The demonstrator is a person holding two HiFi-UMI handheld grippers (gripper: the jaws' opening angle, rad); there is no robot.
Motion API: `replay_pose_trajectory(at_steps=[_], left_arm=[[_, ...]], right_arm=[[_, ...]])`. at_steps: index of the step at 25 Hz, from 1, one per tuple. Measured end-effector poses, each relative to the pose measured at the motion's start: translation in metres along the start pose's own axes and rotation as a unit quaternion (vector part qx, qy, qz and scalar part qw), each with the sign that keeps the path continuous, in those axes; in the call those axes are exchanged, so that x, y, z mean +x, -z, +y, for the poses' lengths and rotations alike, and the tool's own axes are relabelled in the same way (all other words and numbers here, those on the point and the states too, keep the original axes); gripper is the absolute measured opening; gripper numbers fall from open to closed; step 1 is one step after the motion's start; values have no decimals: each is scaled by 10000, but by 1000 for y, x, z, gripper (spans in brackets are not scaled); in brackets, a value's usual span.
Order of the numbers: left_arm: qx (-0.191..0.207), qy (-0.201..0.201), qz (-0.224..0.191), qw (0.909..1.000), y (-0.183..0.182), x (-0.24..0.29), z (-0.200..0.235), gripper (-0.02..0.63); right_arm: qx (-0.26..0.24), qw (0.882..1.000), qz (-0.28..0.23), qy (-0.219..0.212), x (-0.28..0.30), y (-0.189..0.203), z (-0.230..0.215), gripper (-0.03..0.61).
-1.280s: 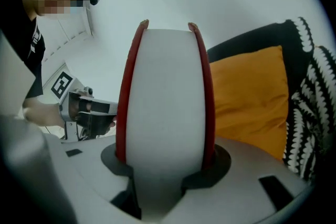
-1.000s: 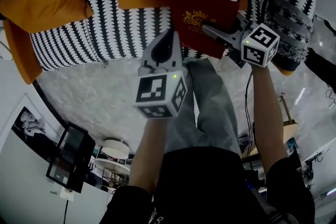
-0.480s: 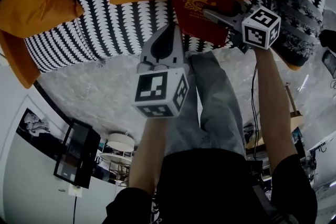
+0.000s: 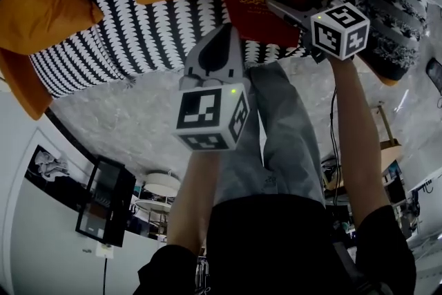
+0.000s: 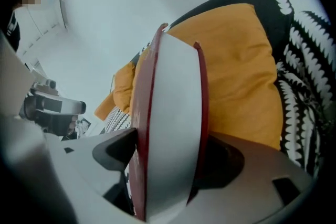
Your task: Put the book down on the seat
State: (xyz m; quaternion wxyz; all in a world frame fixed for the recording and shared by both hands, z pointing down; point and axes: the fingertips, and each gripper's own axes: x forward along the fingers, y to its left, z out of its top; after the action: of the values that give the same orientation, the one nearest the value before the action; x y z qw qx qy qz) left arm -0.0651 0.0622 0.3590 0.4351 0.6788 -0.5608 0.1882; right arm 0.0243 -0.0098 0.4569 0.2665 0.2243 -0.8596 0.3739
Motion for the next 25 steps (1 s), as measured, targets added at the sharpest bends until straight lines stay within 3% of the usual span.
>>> replay_pose_trajectory(at_steps=[5,10,14,17,22,24,25], left_arm=[[23,-34,-35,10000,-2,-1,-3,14],[166,20,-51,9998,22,-37,-29,14],[205,65,-5,9998,64,-41,-39,14],[227,23,24,9997,77,-14,-26,14],[215,-10,-216,9995,10,-9,-25,14],[237,-51,-277,9993,-1,-12,-33,14],[252,-66,-300,9992,-2,-14,-36,14]], right_arm=[[41,9980,-73,626,-8,5,-12,387],[-120,9849,-252,1709,-55,29,-2,400],[-283,9797,-194,1977,-64,67,5,400],[-75,9821,-343,1850,-41,79,-8,399],[289,9773,-757,1959,-58,7,-12,399],[480,9738,-1064,1951,-77,-12,-5,393],[531,9723,-1205,1934,-84,-16,0,361]])
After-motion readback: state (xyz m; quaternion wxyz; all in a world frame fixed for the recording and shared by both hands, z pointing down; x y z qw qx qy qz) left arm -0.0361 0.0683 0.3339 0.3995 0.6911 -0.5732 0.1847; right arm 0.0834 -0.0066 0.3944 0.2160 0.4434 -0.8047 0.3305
